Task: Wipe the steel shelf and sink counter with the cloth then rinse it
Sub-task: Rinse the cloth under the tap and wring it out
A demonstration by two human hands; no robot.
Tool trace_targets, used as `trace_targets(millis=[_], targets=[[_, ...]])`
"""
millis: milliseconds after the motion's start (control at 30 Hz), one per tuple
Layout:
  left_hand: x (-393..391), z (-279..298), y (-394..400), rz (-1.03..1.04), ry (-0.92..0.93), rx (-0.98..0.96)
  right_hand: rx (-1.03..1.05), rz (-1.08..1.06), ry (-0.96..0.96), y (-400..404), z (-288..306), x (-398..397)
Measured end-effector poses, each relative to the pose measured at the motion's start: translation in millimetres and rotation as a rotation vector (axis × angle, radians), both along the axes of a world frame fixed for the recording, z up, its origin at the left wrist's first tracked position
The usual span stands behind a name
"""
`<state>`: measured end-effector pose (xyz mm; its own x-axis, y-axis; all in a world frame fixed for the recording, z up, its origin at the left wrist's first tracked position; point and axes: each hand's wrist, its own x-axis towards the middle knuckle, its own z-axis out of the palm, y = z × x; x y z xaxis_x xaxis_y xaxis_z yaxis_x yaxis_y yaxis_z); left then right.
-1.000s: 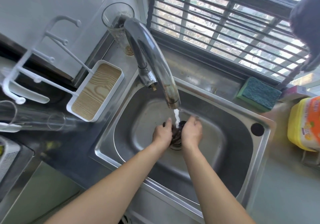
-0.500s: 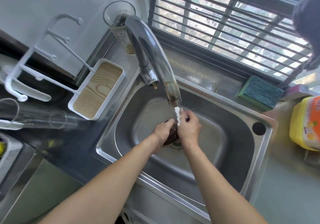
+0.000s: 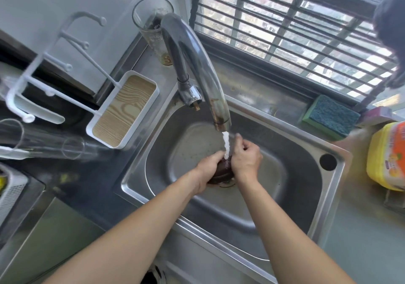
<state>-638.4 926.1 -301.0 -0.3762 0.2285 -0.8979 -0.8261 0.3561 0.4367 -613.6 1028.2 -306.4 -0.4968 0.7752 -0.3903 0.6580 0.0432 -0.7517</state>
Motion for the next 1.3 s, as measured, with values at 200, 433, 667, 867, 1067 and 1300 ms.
trace_targets(millis=[200, 433, 667, 867, 1067, 1300], targets=[[8, -8, -15, -0.008, -0.071, 0.28, -0.163, -0.213, -0.102, 10, -7, -6], [1, -23, -17, 0.406, 0.196, 0.032, -0.259, -0.614, -0.116, -1, -14, 18], [-4, -20, 3, 0.262, 0.066, -0.069, -0.128, -0.033, 0.042, -58, -4, 22], [2, -15, 6, 0.146, 0.19, -0.025, -0.217, -0.075, -0.08, -24, -6, 11], [7, -16, 5, 0.141, 0.243, 0.037, -0.362, -0.382, -0.069, 11, -8, -2], [-5, -13, 4, 0.474, -0.083, -0.116, -0.547, -0.23, -0.071, -12, 4, 15]])
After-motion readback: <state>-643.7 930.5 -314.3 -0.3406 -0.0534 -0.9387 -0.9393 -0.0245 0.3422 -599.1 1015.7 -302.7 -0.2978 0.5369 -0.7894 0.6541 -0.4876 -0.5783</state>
